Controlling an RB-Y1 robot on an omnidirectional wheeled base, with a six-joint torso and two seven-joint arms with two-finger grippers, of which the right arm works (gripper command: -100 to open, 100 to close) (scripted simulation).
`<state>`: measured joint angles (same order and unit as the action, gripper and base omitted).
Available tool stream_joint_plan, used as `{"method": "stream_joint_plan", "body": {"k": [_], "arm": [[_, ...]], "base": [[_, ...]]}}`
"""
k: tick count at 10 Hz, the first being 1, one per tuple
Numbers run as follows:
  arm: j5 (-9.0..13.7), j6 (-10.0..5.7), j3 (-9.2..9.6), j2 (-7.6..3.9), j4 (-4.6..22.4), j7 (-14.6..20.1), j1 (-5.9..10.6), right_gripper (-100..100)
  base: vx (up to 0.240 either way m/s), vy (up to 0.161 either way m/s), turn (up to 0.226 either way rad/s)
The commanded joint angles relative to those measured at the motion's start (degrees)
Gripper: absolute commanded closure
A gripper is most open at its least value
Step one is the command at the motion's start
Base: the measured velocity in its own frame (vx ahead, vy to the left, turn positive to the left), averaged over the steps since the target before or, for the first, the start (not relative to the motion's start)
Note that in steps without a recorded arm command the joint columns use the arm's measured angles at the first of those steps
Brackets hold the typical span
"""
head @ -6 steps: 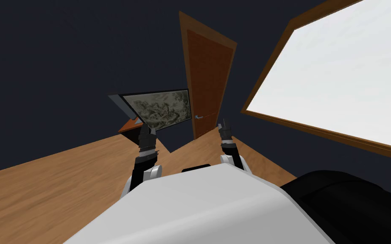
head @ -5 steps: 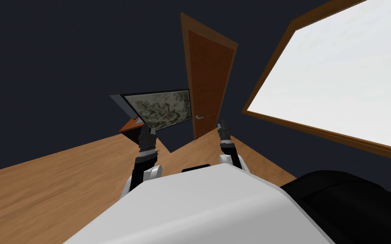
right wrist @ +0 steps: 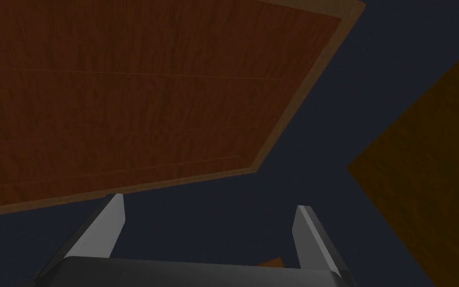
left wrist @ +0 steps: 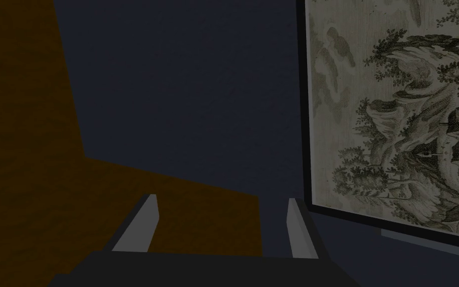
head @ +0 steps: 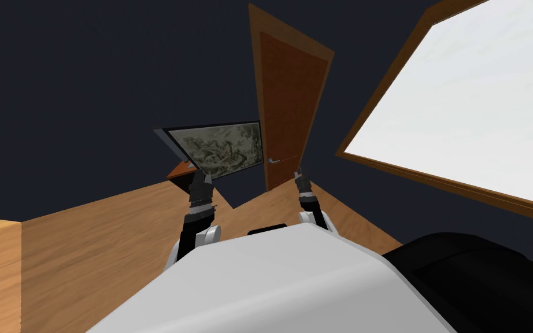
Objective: Pull the door open
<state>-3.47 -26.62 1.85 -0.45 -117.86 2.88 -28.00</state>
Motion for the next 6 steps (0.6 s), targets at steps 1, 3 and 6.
{"method": "stream_joint_plan", "body": {"k": [1, 3, 6], "arm": [[0.32, -1.13, 0.30, -0.62, 2.83, 0.45, 0.72, -100], [0.91, -2.36, 0.38, -1.69, 6.20, 1.25, 1.99, -100], [1.57, -3.76, 0.47, -2.85, 10.90, 2.15, 3.43, -100]], "base": [[0.073, -0.022, 0.095], [0.074, -0.030, 0.105], [0.067, -0.017, 0.070]]}}
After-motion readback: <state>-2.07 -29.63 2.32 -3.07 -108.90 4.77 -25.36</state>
